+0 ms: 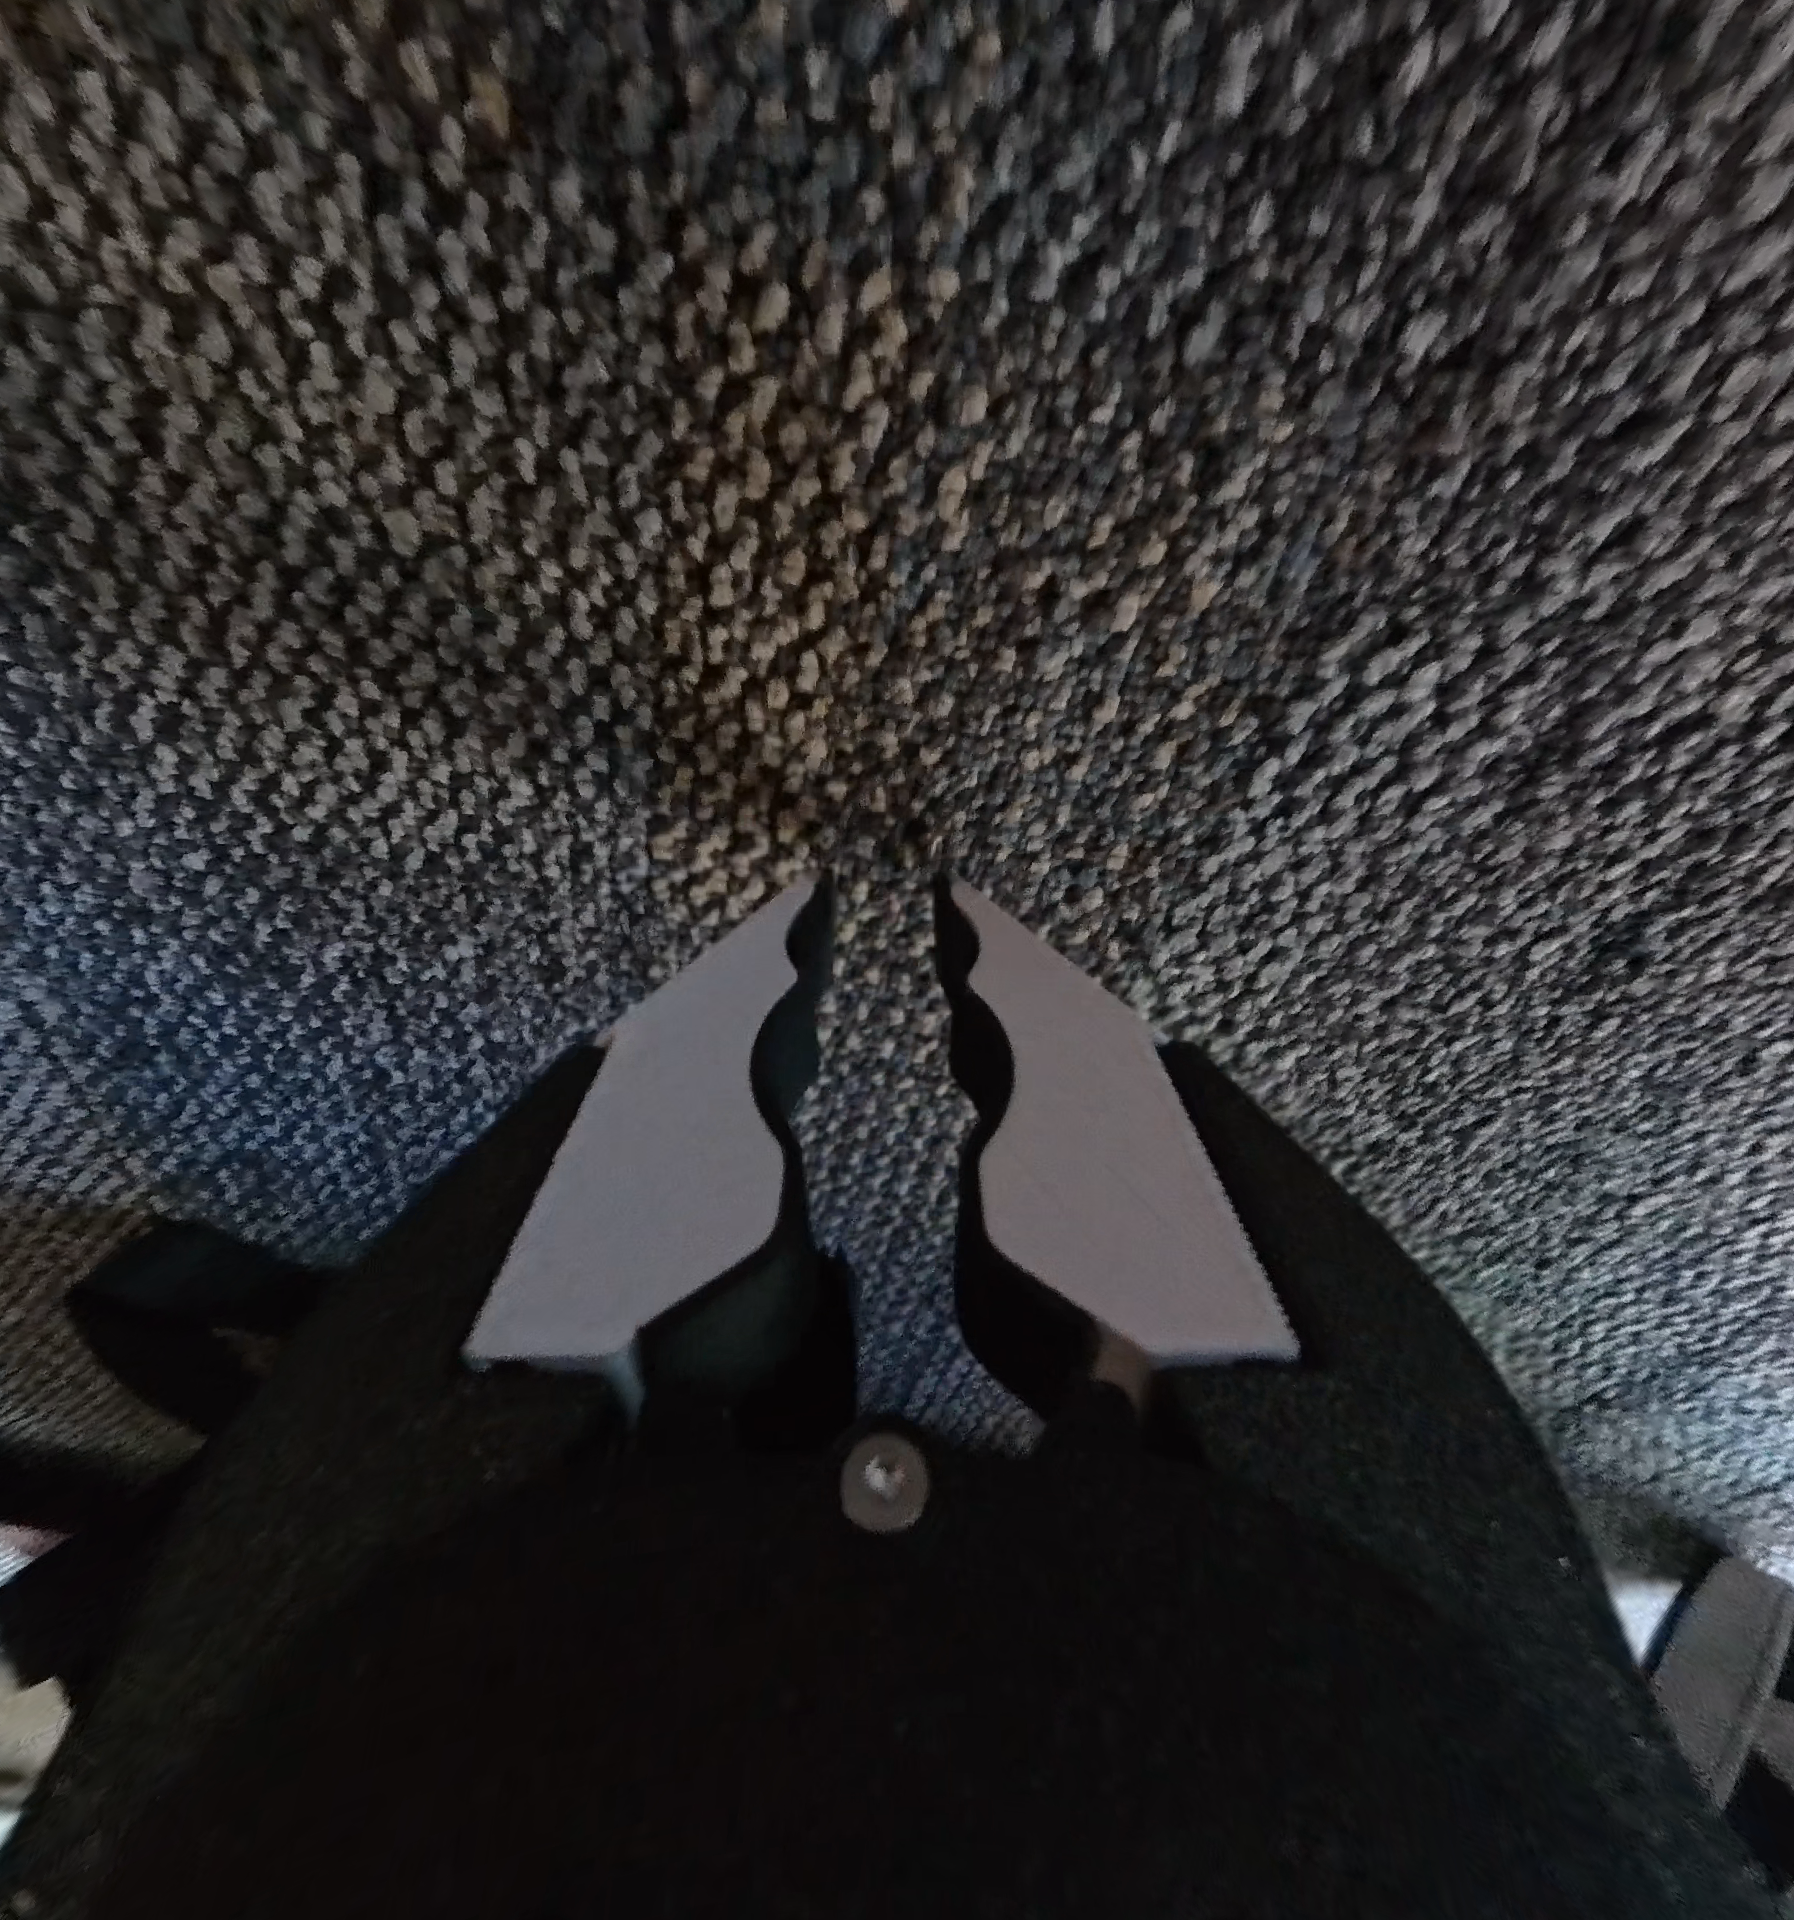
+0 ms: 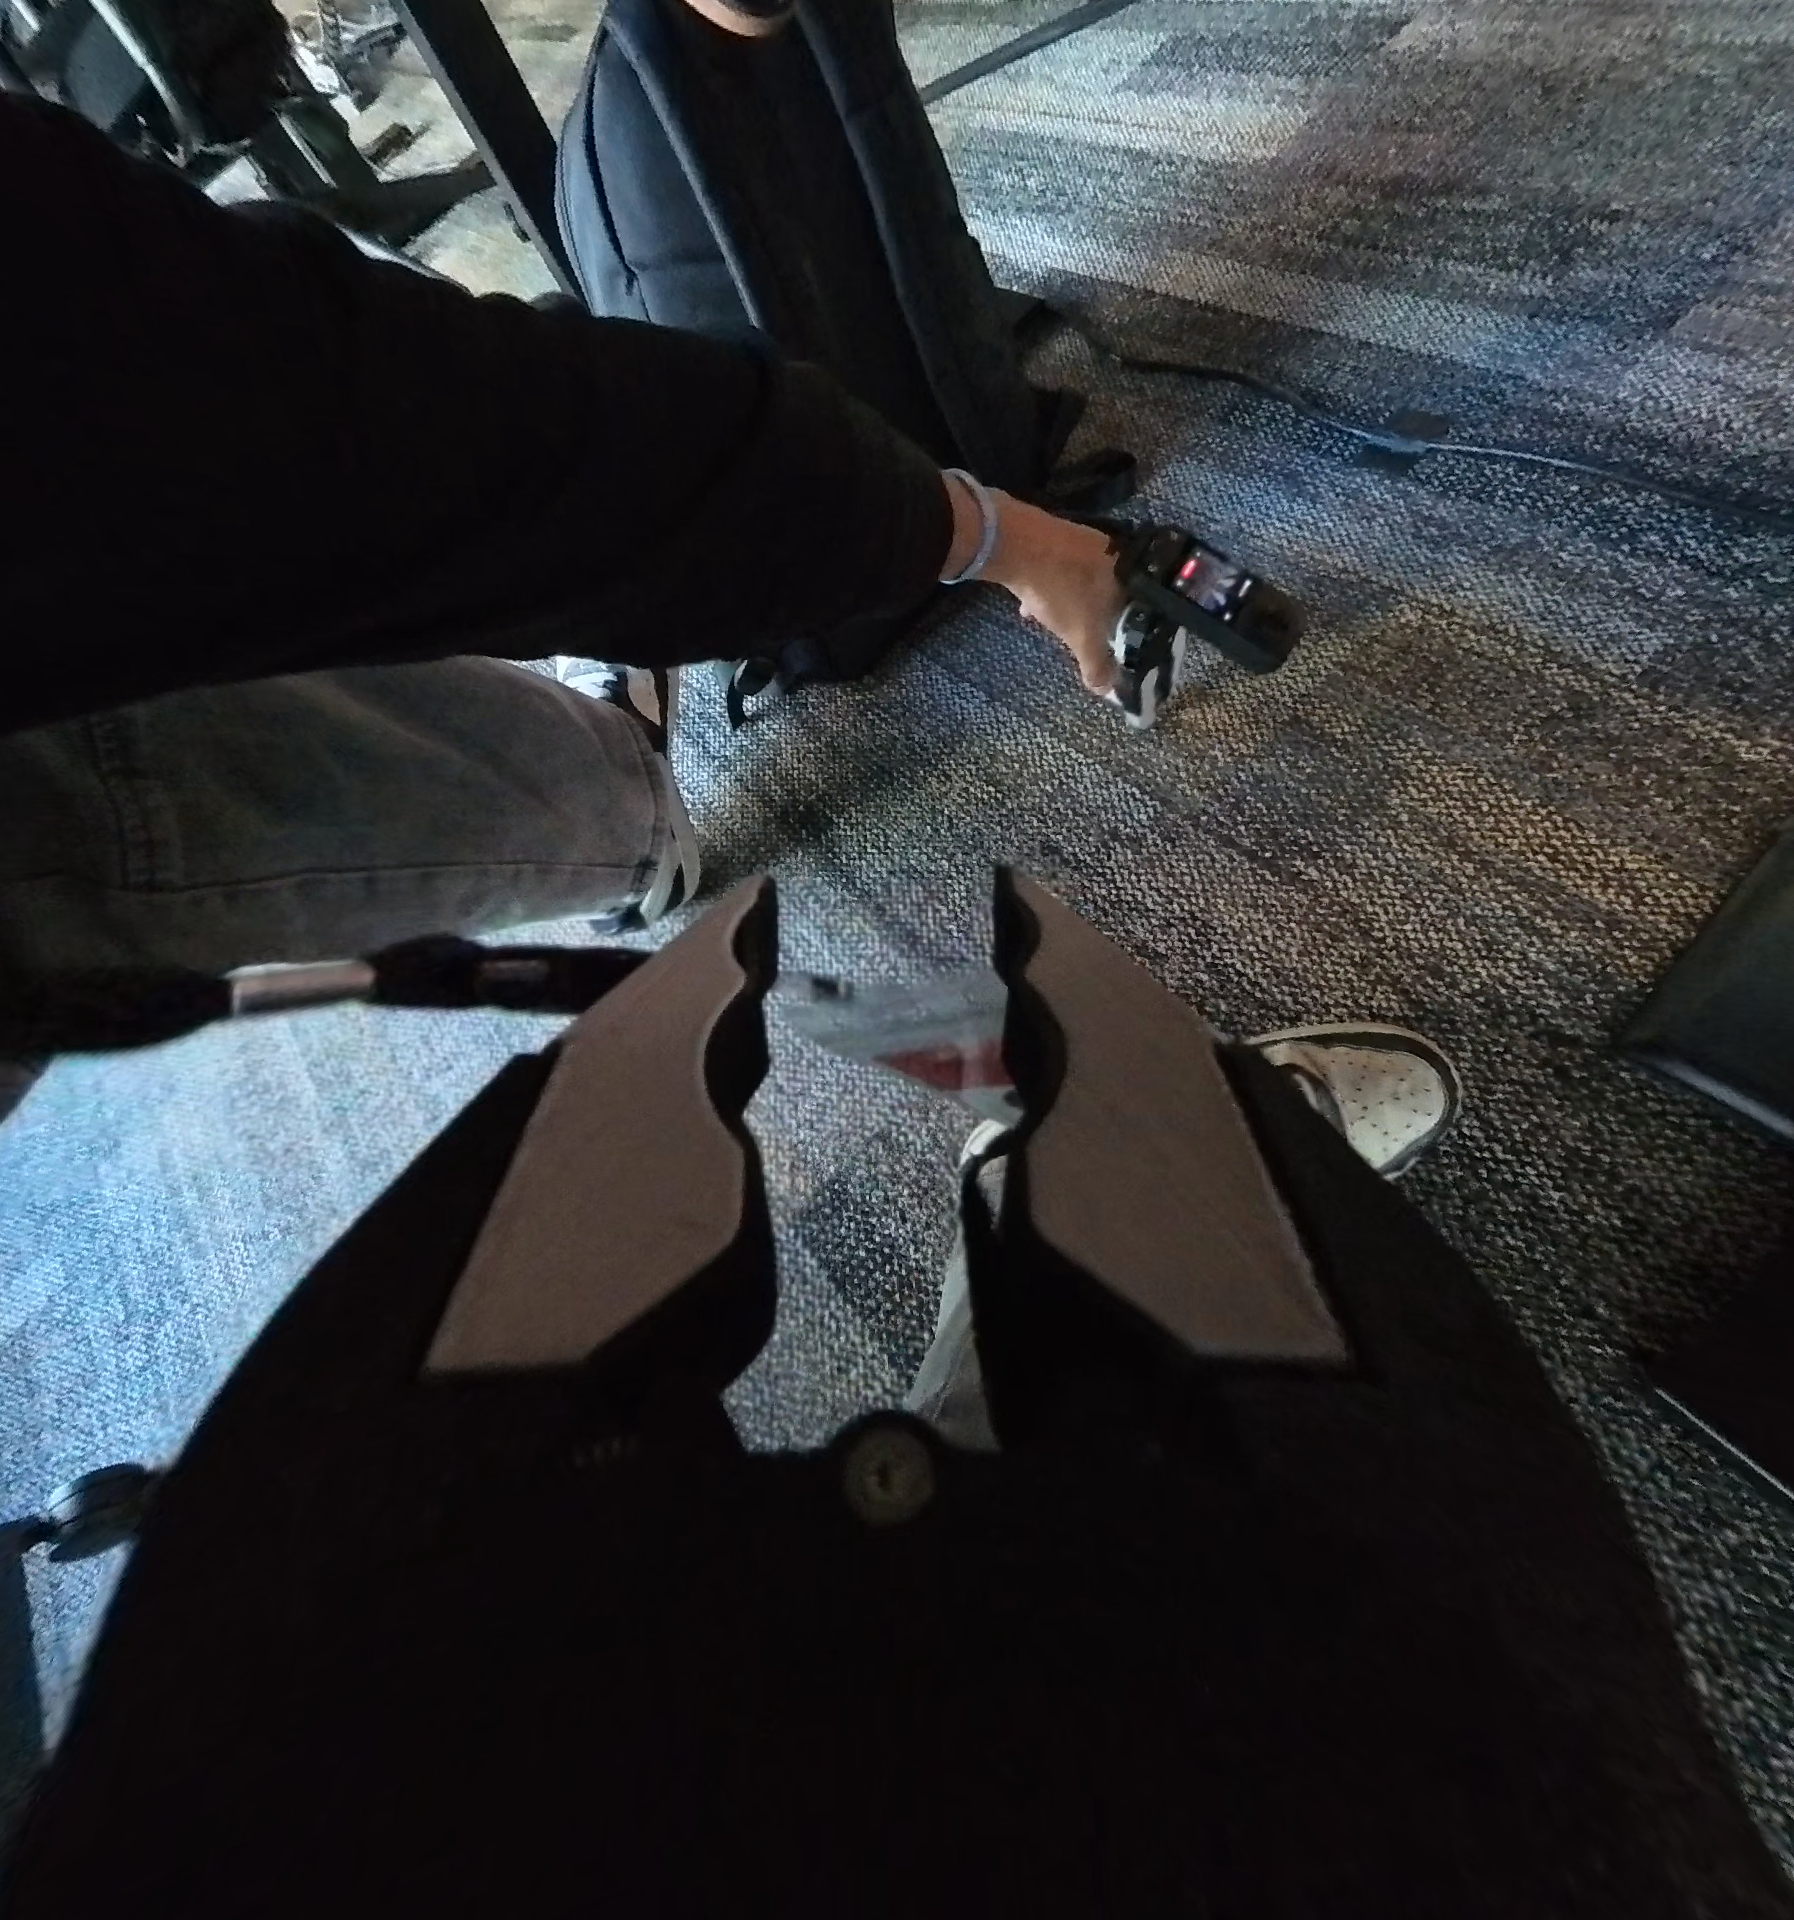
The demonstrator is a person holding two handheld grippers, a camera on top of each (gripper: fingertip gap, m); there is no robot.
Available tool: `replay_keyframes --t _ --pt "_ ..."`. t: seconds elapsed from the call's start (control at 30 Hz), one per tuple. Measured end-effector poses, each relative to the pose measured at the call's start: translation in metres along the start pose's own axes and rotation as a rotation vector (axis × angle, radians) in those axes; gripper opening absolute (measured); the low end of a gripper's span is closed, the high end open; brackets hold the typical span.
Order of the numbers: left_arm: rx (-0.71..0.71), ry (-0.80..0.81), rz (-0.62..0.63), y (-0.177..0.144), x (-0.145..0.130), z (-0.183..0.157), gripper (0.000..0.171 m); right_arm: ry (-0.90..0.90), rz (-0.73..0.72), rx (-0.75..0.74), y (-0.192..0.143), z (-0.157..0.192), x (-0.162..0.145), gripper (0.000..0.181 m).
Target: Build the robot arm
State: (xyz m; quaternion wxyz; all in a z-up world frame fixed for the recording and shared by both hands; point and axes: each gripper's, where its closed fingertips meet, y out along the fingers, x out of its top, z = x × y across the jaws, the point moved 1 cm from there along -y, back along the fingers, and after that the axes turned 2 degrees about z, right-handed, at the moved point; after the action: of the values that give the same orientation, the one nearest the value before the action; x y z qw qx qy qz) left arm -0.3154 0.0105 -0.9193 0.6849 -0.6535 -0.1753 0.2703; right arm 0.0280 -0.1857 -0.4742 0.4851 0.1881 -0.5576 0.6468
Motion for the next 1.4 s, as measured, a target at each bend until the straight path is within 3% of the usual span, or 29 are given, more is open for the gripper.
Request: replay_keyframes --t 0.43,0.7,0.73,0.87,1.0,1.1,1.3,1.4 --pt "-0.068 -0.037 -0.041 0.005 0.005 -0.009 0.022 0.013 0.004 0.009 0.002 0.000 -0.002 0.044" --pt "-0.053 -0.051 -0.045 0.005 0.004 -0.013 0.008 0.007 0.013 0.025 0.003 0.005 -0.002 0.043" --pt "-0.050 -0.069 -0.055 0.005 0.005 -0.013 0.000 0.005 0.015 0.021 0.002 0.004 -0.002 0.043" --pt "-0.072 -0.166 -0.188 -0.008 0.017 -0.024 0.000 0.025 0.000 0.036 0.000 0.004 0.004 0.040" --pt "-0.121 -0.354 -0.469 -0.073 0.032 -0.050 0.000 0.075 -0.018 0.048 0.001 0.005 0.014 0.036" --pt "-0.238 -0.482 -0.698 -0.149 0.027 -0.093 0.000 0.109 -0.052 0.070 0.004 0.011 0.026 0.034" --pt "-0.418 -0.513 -1.025 -0.343 -0.003 -0.223 0.000 0.120 -0.042 0.081 0.019 0.027 0.034 0.030" --pt "-0.422 -0.524 -1.191 -0.446 -0.019 -0.262 0.000 0.131 -0.049 0.212 0.025 0.057 0.041 0.029"
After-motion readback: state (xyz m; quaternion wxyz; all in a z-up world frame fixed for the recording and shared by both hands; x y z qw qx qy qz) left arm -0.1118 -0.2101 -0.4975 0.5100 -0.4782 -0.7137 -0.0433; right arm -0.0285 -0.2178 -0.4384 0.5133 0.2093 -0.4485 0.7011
